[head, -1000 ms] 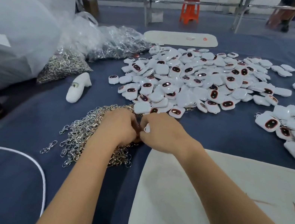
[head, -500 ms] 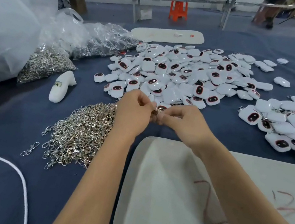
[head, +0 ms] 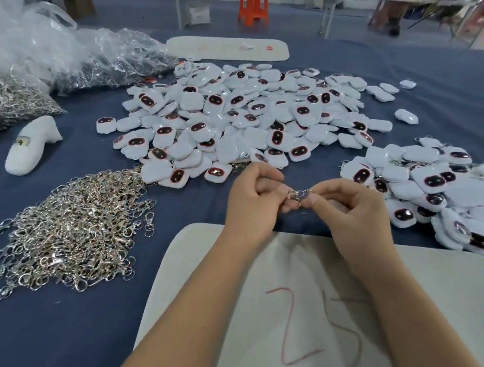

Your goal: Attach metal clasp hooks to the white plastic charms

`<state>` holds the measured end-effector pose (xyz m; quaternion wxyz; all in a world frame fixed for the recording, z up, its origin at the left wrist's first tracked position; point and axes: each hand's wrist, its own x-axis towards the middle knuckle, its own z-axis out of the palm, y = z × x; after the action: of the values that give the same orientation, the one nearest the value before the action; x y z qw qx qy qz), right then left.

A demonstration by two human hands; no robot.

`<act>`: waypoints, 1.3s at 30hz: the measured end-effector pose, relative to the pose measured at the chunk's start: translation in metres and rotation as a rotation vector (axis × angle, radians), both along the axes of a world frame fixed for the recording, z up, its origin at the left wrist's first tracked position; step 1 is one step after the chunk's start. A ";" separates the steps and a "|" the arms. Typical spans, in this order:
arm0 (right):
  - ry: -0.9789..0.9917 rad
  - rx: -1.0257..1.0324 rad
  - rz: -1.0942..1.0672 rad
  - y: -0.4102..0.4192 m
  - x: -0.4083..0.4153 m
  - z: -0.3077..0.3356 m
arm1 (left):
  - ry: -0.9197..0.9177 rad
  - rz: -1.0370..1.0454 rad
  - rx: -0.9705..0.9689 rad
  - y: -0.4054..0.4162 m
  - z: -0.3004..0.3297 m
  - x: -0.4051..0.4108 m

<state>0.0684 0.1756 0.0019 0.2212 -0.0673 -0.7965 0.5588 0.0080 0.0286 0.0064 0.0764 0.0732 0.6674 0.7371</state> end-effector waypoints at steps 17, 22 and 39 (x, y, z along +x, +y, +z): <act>-0.008 -0.064 -0.002 0.000 0.000 -0.005 | 0.236 -0.179 -0.238 -0.003 -0.003 0.004; 0.053 0.120 -0.053 -0.005 0.003 -0.002 | 0.326 -0.135 -0.272 -0.002 -0.004 0.003; 0.131 0.108 -0.023 -0.006 0.002 -0.004 | 0.399 -0.073 -0.238 -0.003 -0.005 0.000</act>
<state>0.0706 0.1696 -0.0023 0.2824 -0.0278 -0.8086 0.5154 0.0080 0.0258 0.0018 -0.0222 0.2320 0.7486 0.6207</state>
